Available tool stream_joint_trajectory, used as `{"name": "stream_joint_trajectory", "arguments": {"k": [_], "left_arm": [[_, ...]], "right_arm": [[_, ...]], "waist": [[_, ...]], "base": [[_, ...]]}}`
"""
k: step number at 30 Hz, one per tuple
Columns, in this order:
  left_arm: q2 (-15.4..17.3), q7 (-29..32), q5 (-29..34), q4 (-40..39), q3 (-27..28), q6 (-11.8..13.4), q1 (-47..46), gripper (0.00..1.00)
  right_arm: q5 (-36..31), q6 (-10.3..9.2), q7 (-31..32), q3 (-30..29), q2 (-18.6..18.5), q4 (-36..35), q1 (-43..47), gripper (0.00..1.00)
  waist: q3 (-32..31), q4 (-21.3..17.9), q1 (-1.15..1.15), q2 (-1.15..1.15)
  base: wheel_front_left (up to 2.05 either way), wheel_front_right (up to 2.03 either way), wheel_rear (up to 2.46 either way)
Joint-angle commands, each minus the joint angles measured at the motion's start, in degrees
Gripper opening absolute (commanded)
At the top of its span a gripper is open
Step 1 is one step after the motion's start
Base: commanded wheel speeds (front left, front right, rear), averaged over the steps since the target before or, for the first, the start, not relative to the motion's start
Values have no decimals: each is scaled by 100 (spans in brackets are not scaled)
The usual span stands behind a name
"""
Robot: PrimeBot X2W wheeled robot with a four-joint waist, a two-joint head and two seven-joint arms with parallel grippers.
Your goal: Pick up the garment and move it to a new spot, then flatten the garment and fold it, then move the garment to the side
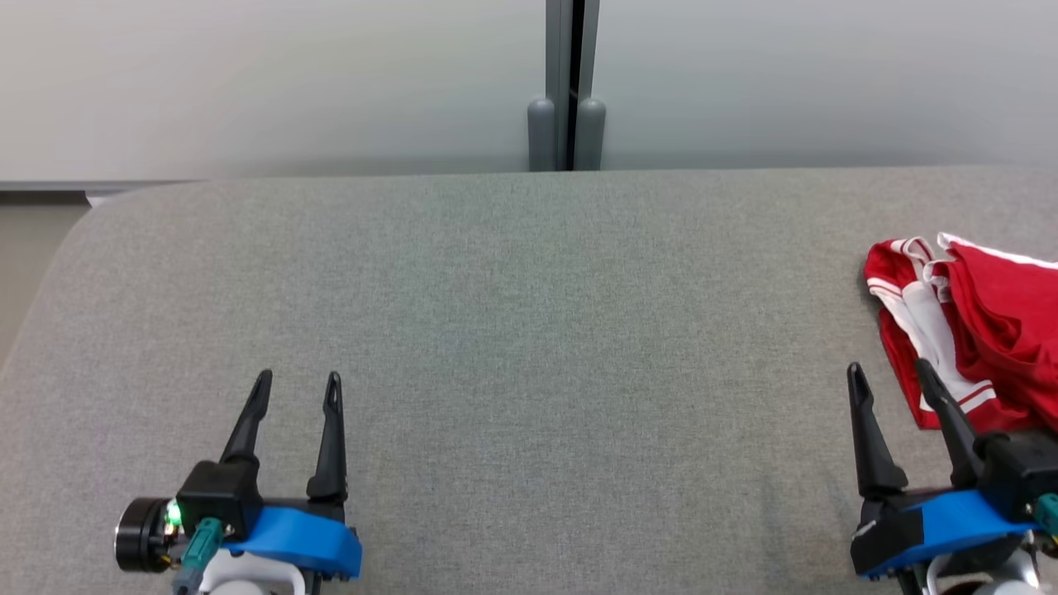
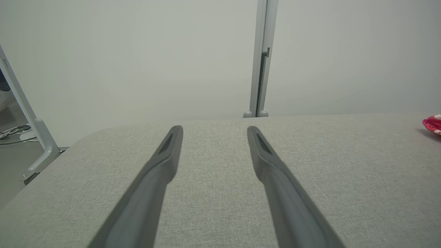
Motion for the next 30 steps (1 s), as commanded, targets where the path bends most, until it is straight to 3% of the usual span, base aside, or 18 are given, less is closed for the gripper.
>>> {"name": "stream_joint_trajectory", "arguments": {"k": [1, 13, 30], "left_arm": [[38, 19, -24, 13, -20, -6, 122, 100], [87, 98, -145, -73, -36, 63, 488, 100], [152, 144, -212, -186, -69, 117, 421, 100]], "right_arm": [[23, 0, 65, 7, 13, -111, 223, 100], [165, 0, 267, 48, 18, -448, 708, 100], [250, 0, 306, 19, 18, -520, 665, 100]], "waist": [[-119, -36, 1, 1], [-374, -65, 1, 1], [-336, -36, 1, 1]], "base": [[0, 0, 0], [0, 0, 0], [0, 0, 0]]}}
